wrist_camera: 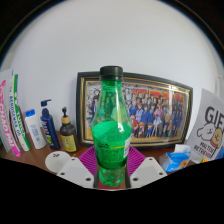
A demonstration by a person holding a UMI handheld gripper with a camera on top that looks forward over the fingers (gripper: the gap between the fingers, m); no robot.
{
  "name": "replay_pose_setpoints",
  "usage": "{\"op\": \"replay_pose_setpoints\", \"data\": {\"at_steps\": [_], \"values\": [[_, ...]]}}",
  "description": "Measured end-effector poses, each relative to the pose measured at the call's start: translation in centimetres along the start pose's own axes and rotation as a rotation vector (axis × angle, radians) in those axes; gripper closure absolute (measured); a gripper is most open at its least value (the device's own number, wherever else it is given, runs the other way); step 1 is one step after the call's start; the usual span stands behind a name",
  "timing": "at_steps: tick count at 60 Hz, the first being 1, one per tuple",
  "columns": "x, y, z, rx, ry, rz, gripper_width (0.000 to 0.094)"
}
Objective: Pour water
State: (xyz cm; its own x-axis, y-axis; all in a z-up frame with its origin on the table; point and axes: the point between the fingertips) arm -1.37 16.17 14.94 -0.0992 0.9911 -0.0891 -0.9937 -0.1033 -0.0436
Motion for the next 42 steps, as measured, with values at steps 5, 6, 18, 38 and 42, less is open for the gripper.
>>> {"op": "replay_pose_setpoints", "data": {"at_steps": [5, 6, 18, 38, 42], "values": [[0.6, 0.4, -2.1, 0.055, 0.008, 0.015, 0.058], [0.7, 0.4, -2.5, 0.061, 0.011, 0.016, 0.058], [1.3, 0.8, -6.1, 0.104, 0.015, 0.035, 0.0578], [1.8, 1.5, -7.0, 0.062, -0.054, 0.06, 0.0574], [1.8, 1.5, -6.9, 0.062, -0.06, 0.056, 0.0551]]}}
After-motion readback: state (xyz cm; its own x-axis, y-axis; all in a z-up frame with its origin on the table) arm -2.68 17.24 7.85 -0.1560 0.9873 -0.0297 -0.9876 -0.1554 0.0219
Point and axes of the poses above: the point between the fingertips, and its own axes, seen from behind it with the camera up: y to the left, z up, x forward, the way the camera looks, and after that the axes turned 13 degrees about -y, right-handed
